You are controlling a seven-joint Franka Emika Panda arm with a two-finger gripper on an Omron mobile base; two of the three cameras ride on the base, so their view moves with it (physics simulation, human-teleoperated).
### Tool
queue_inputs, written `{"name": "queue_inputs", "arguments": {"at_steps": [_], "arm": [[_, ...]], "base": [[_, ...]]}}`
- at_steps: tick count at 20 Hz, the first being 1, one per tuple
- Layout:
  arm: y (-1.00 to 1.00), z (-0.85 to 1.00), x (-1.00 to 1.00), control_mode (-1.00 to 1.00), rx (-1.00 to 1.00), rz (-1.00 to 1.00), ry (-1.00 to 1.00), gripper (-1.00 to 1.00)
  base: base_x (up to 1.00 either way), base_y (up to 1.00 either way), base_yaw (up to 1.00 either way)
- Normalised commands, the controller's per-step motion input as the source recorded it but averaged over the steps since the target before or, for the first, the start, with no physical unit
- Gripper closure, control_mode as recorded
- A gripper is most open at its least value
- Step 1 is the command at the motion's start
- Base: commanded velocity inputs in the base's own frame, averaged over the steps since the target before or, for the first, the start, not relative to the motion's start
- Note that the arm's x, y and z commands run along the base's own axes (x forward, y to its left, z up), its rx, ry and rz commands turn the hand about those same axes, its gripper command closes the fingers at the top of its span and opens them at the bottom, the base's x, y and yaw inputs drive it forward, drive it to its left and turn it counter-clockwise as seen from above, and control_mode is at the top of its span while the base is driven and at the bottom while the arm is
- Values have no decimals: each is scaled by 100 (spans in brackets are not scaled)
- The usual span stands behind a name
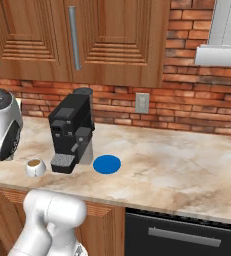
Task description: Take a sugar cube from the saucer and place it inside the coffee. Then, grab milk from the fridge and place it next to the coffee on the counter to sweeten the coffee.
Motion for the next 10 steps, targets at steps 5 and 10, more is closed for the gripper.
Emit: {"name": "queue_inputs", "arguments": {"at_steps": [5, 10], "arm": [[87, 10, 4, -100, -55, -26, 39, 100], [22, 0, 5, -100, -31, -18, 28, 100]], "base": [[0, 0, 0], [0, 0, 0]]}}
